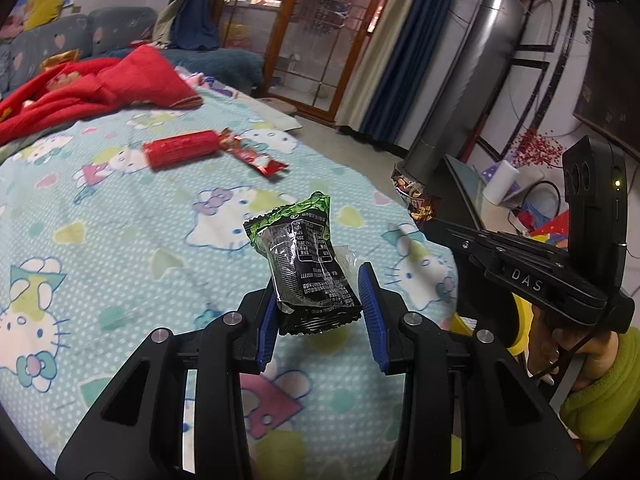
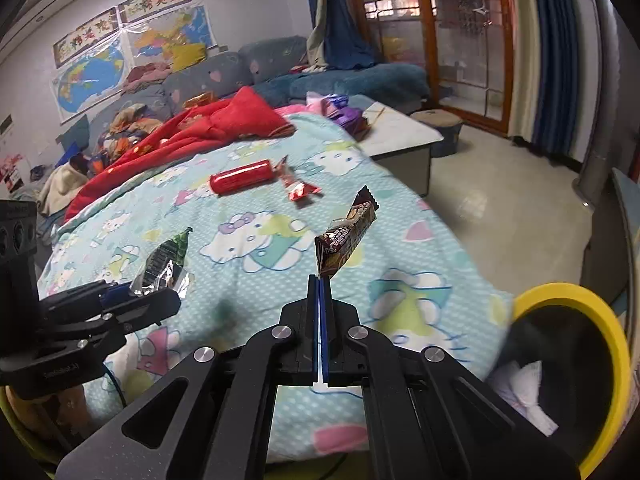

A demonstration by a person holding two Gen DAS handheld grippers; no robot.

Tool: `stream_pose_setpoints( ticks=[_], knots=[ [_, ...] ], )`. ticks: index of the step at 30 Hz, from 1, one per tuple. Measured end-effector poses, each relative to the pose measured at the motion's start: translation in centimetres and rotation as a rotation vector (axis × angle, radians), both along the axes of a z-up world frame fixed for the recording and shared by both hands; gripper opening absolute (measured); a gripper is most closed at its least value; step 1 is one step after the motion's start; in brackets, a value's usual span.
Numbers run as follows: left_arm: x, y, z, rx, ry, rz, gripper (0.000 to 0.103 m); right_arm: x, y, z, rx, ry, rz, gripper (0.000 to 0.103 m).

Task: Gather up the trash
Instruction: 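Carry the black and brown wrappers over the yellow-rimmed bin with both tools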

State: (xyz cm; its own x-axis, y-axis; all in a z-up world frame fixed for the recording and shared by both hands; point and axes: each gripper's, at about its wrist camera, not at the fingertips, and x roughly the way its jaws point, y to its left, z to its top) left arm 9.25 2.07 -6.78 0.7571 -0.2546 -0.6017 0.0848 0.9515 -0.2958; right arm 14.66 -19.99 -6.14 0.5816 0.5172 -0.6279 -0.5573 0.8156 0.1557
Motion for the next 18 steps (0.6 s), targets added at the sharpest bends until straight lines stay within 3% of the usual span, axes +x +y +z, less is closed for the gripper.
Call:
stream_pose_setpoints(
  ticks=[18],
  knots=[
    [1.7,-7.1,2.5,0.044,-0.062,-0.172,0.03,-0.8,-7.2,0.8,0.037,-0.009,-0.157,0.001]
  ],
)
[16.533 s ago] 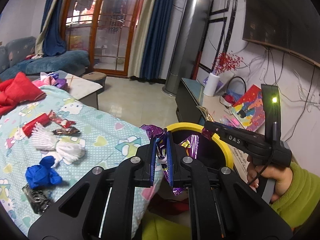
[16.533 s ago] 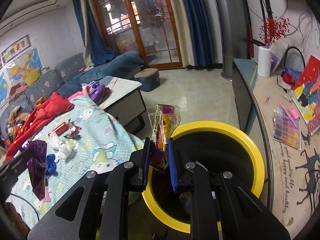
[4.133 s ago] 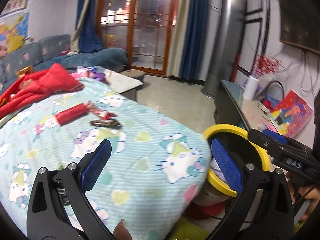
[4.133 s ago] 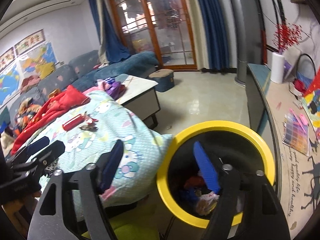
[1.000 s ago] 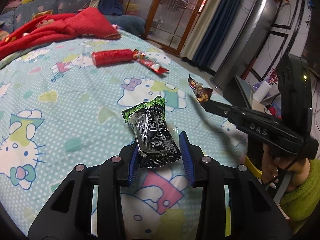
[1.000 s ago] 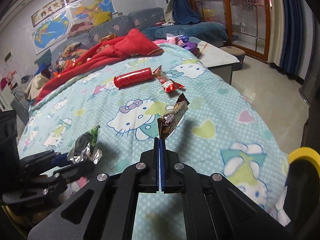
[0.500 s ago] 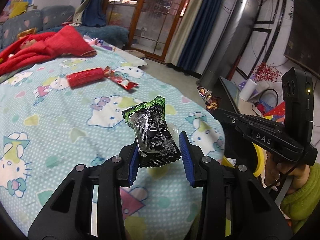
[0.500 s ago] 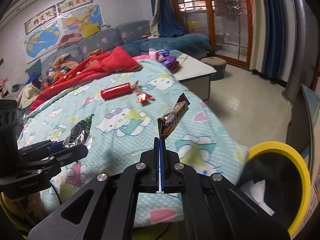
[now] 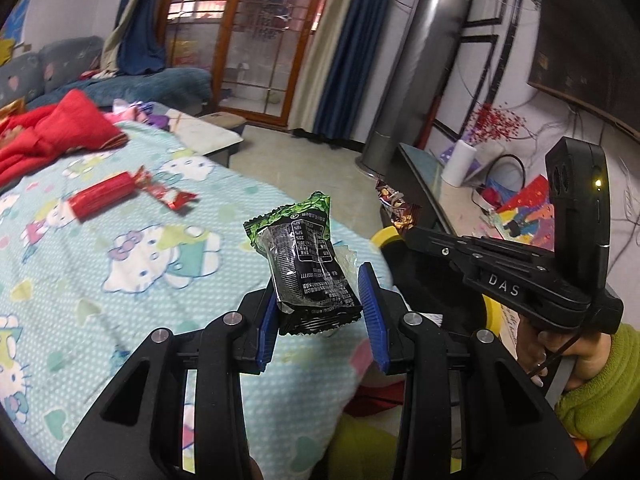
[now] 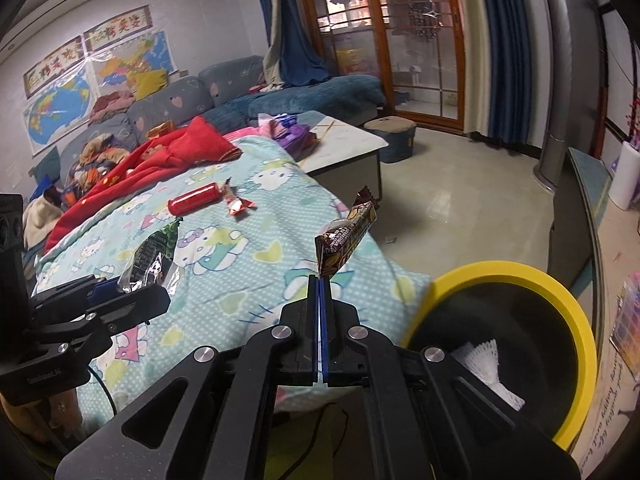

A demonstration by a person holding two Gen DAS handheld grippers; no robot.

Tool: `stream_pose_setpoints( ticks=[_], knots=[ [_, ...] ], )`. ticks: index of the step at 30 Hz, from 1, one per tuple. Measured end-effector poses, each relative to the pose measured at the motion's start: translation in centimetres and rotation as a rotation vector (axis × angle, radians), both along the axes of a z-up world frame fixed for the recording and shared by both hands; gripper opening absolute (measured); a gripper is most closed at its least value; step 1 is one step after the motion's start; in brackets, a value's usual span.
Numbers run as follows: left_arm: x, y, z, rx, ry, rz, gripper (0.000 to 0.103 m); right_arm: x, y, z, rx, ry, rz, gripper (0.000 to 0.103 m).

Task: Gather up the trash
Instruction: 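Carry the black and brown wrappers over the yellow-rimmed bin with both tools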

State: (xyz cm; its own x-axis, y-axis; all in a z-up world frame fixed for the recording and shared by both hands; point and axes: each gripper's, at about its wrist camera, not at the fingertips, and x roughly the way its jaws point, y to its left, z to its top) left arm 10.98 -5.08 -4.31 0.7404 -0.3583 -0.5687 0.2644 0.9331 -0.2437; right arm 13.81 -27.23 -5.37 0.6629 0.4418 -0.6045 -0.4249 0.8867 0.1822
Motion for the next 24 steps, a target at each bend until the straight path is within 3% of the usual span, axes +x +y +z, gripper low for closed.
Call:
stream_pose_setpoints(
  ticks=[24],
  knots=[
    [1.9,-7.4,0.3,0.054,-0.034,-0.165,0.03,-2.3,-8.7,-1.5,0.014,0.046,-0.192,0.001]
  ],
)
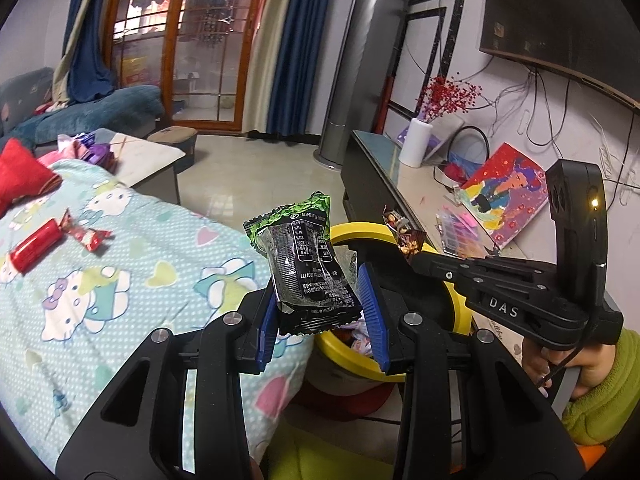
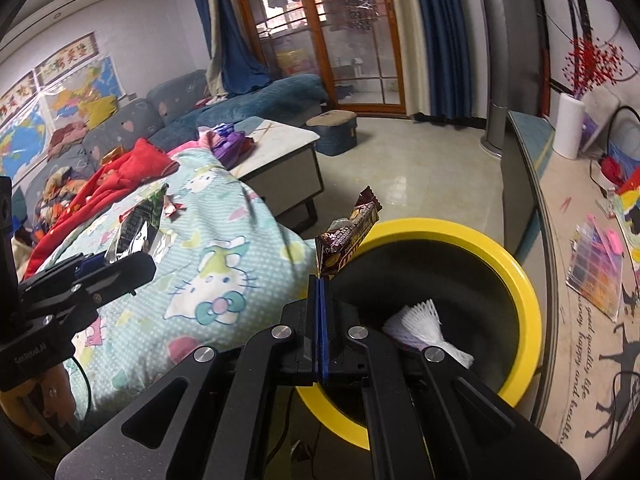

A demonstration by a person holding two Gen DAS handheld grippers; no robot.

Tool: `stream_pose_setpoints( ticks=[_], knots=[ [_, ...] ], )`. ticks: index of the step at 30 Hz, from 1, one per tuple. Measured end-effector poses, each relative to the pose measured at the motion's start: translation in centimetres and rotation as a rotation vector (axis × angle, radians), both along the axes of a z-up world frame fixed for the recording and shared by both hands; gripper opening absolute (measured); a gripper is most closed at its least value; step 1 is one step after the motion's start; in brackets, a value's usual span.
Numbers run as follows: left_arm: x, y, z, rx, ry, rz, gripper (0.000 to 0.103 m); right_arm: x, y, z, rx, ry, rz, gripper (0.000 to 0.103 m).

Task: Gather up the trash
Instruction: 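Carry the black and brown wrappers over the yellow-rimmed bin with both tools, then open both tools to drop the wrappers into the bin, then move both tools back over the red tube and red candy wrapper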

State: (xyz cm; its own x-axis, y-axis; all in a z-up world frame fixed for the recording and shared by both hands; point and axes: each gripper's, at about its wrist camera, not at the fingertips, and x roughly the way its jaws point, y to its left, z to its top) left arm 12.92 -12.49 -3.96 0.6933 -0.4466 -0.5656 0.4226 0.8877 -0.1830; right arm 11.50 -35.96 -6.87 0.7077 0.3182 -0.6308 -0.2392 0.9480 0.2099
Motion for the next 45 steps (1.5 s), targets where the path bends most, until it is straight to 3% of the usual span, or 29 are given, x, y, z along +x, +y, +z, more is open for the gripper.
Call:
stream_pose_setpoints(
  ticks=[22,34,37,39,41,45],
  knots=[
    [3.4,-6.9,-1.6,0.067,0.042,-0.095,0.031,0.6,-5.7,-4.4,0.066,0.168,-0.138,0.001],
    [5.1,-8.4,-2.8,0.053,0.07,-0.124,0.035,0.5,-7.3,-5.5,0.106,0.206,-0.187,0.001],
    [5.6,-8.4,-2.8,0.036,0.081,-0.122,0.046,0.5,-7.3,-5.4,0.107,0.202,-0.194,0.002],
    [5.8,-8.3,-2.9,0.027,0.084,-0.114,0.054,0.6,-7.4,-5.4,0.109,0.205,-0.196,0.009],
    [6.1,-7.9,-3.0,0.017,0.091,-0.106,0.06,0.5,-7.4,-5.5,0.112,0.207,-0.199,0.028],
    [6.2,-7.2,-2.8,-0.005,0.092,-0.085,0.081,0.6,-7.3,-5.2,0.099,0.196,-0.209,0.031]
  ],
)
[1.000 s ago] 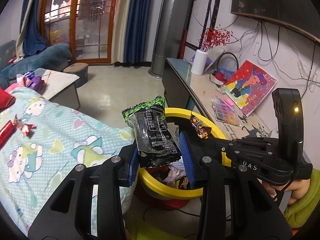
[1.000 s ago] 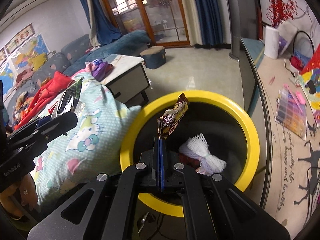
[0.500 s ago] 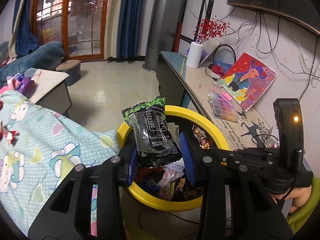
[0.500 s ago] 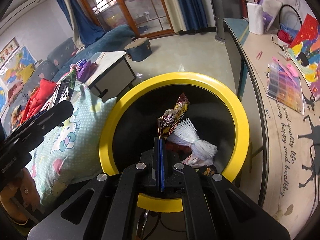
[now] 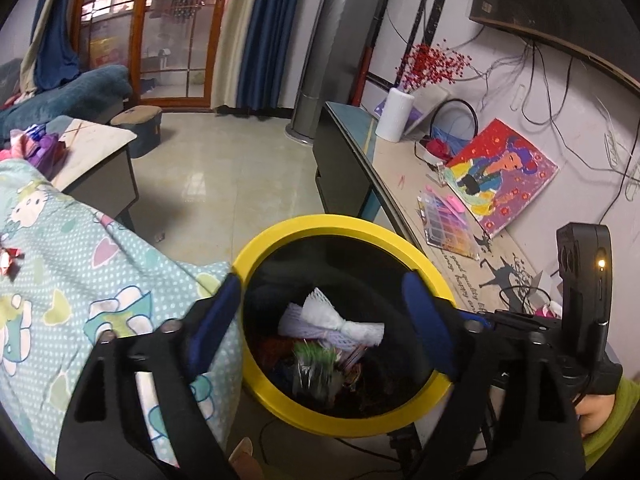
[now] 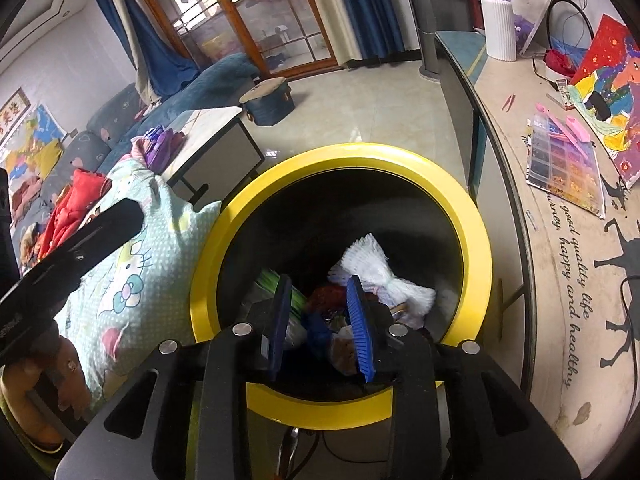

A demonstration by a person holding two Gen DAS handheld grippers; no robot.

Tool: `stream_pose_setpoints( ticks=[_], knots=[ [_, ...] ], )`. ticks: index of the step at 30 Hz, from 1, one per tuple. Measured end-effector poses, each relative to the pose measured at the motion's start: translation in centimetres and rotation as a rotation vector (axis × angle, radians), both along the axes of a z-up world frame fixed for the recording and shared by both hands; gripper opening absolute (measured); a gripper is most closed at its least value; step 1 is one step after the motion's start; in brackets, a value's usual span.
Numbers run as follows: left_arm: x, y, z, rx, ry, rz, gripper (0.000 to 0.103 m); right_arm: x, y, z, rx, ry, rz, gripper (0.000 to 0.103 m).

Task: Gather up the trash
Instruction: 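Move both tools back over the red tube and red candy wrapper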

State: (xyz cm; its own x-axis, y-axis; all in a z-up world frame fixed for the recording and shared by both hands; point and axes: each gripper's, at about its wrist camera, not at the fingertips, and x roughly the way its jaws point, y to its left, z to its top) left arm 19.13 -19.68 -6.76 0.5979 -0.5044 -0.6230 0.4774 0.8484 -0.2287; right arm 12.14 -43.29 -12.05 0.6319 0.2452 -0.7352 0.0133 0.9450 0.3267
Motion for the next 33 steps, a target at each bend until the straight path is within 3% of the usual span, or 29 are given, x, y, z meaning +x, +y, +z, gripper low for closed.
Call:
stream_pose_setpoints(
  ticks=[4,14,19,33],
  knots=[
    [-0.2,1.1,0.6,-0.003,-0.022,0.042,0.092,-0.2,0.4,0.7,-0.014,-0.032,-0.001,0.045],
    [-1.0,4.8,1.8,0.008,-0.083,0.149,0.092,-1.0,3.2,3.3,-0.092,-0.169,0.036,0.07],
    [-1.3,7.6,2.6,0.012,-0.119,0.232,0.092,-1.0,5.0,4.3,-0.085,-0.219,0.083,0.074],
    [-2.3,16.1,4.3,0.011,-0.201,0.444,0.092,0.5,13.6,7.0,-0.113,-0.268,0.285,0.075]
  ],
)
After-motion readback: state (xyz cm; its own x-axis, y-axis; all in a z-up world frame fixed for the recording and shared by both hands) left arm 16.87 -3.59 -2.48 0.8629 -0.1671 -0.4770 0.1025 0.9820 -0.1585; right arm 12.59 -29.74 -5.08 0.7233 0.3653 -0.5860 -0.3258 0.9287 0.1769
